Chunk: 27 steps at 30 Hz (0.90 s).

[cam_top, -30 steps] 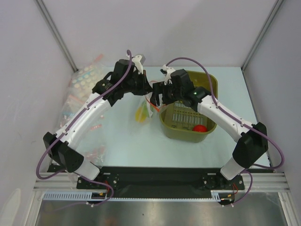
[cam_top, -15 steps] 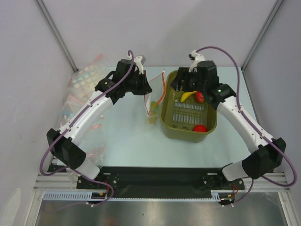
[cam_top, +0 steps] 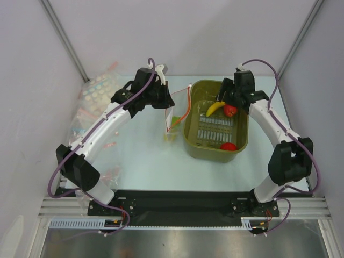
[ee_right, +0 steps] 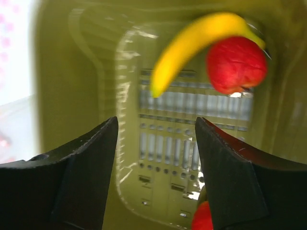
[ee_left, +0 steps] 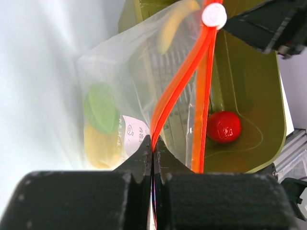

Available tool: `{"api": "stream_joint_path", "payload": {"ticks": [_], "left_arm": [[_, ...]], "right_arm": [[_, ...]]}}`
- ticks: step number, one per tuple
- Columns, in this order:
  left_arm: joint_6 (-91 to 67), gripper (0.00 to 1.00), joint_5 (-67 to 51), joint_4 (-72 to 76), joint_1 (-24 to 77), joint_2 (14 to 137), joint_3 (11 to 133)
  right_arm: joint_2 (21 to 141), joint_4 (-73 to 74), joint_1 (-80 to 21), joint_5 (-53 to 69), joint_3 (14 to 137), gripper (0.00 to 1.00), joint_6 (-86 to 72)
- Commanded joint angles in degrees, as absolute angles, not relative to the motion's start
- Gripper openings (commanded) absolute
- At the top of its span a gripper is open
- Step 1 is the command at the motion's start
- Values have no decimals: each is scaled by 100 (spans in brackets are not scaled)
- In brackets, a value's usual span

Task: Place the food in the zip-top bag and seal the zipper
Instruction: Pick up the fake fruit from the bin.

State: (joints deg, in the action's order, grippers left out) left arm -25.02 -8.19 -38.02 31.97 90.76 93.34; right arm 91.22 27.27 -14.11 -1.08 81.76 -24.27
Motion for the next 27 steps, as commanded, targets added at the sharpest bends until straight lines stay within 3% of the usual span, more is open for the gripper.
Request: {"api": "stream_joint_path", "payload": {"ticks": [1,12,20,27], "left_arm": [[-2566,0,-958,-3586,3164,9105,9360],[-2540,0,-1204,-3472,3164,9466,9703],[-2496,0,-1336,-3410,3164,9659,9826],[-2470,1,-1424,-3322,3164,9747,9809]], "right_arm": [[9377,2883,-1178,-149,8253,71,-2698],[10677,3225,-1143,-904,8876,78,-2242],[10986,3322,-1186,-1949,8965,84,-1899],[11443,3305,-1178,-2171,9228,86,-1872]]}}
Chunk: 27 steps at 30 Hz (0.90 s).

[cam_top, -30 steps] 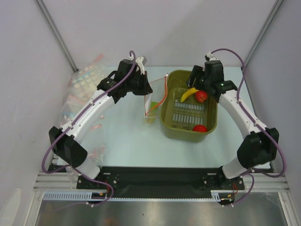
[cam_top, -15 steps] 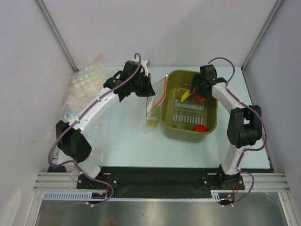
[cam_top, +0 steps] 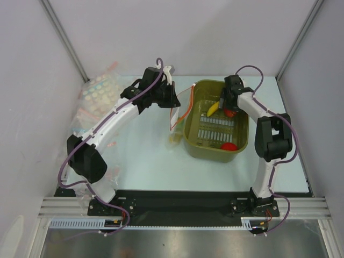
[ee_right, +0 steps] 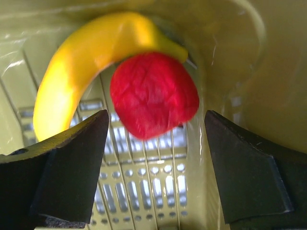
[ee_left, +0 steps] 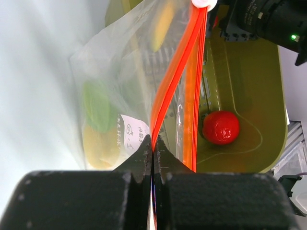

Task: Place the food in the zip-top bag and seal the zipper
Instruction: Pick up the fake fruit from the bin.

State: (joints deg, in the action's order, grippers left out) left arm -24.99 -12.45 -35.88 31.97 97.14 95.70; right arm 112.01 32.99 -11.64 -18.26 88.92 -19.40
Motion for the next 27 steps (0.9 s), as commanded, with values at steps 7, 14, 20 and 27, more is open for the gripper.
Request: {"api": "stream_joint_path", "payload": {"ticks": [7,14,20,27], "left_arm": [[-2443,0,-1362,-3314,3164,9589,9695],[-2435,0,-1222,-3322,3164,9264,9334],[-2329,0,-994,-3542,3217,9211,9527],[-2145,0,-625,-3849,3401,9220,9896]], "right_arm": [[11619,3261,-1169,-2048,9316,70,-1837],[11101,3076,-1230,-1741,8931,54,-1828],[10302,3164,-1388,-977,8719,50,-1732],[8932,2646,-1617,780,8323,47,-1696]]}}
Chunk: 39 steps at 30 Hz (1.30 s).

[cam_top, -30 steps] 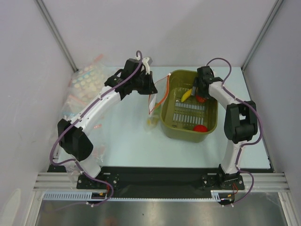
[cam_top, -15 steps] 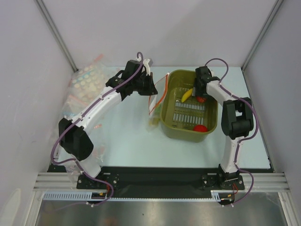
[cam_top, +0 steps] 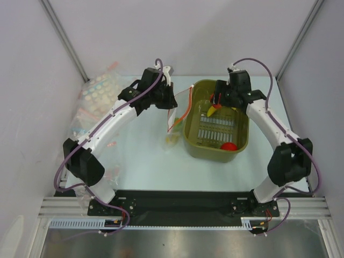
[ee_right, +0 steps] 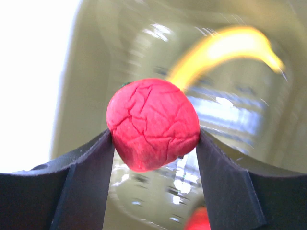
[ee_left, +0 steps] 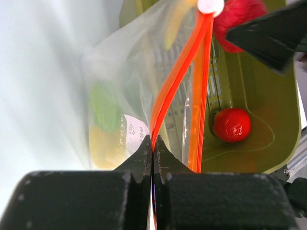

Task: Place the food in the zip-top bag and seal the zipper
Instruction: Pick up the fake fruit from the bin, then place the fake fruit in the zipper food storage bag.

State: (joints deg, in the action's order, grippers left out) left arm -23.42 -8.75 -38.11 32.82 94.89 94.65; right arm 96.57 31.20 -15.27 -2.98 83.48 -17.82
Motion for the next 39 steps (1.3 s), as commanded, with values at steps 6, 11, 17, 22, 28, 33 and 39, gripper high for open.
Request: {"api": "stream_joint_path", "payload": {"ticks": [6,11,17,22,28,33,39], "left_arm": [[-2136,0,-475,-3920,3585,9114,9809],[-2259,0,-387,-3902,3718,8956,9791],[-2505,0,-396,-3902,3762,8798,9852],[-2602,0,-492,-3867,3771,8745,9931],[-2575,0,-527,-3797,3779,8710,9958],[-2452,0,-615,-3867,3779,8789,10186],[-2382,0,-782,-3709,3788,8789,10011]], "right_arm": [[8025,1962,-1977,2284,8209,45,-1924],[7778,1697,-2267,2821,8270,44,-2136],[7936,1836,-2654,2892,8376,43,-2066],[8103,2162,-2856,2822,8306,44,-1943],[8560,2742,-2988,2295,8569,44,-1740],[8929,3129,-2997,1943,8903,45,-1767],[9088,3164,-3128,1890,9097,85,-1802]]}}
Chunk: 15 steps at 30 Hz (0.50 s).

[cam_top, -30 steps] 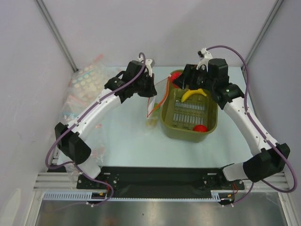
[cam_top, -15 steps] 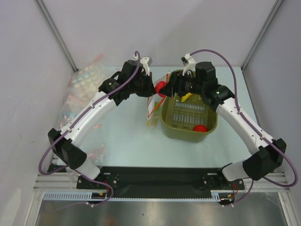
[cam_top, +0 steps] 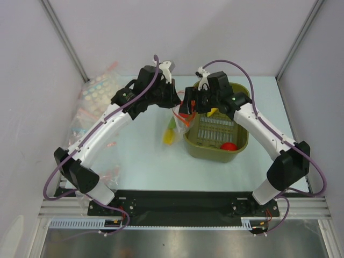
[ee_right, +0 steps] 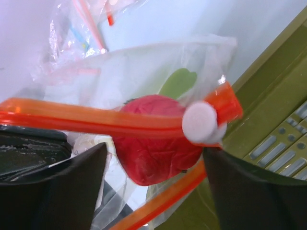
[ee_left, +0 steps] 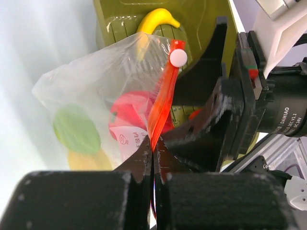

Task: Place the food in the zip-top bag and seal the zipper
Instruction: Place the fake fruit in the zipper food storage bag.

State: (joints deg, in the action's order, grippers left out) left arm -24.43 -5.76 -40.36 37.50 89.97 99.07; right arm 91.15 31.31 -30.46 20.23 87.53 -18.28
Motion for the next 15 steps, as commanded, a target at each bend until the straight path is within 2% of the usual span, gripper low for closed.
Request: {"api": "stream_joint_path", "payload": {"ticks": [1,3,9,11,15], "left_arm": [[-2364,0,-782,-3665,3779,8789,9915],[-2390,0,-800,-3586,3771,8798,9853],[-2505,0,-695,-3630,3735,8842,9870],[-2461,0,-624,-3674,3700,8851,9844],[-2356,0,-475,-3814,3630,8833,9782]], "right_arm": [[9036,3121,-3190,1846,9105,92,-1776],[8956,3050,-3217,1811,9079,100,-1802],[8588,3050,-2989,1127,9036,99,-1916],[8316,2866,-2629,1020,8746,97,-2056],[7692,2146,-1873,756,7894,81,-2713]]}}
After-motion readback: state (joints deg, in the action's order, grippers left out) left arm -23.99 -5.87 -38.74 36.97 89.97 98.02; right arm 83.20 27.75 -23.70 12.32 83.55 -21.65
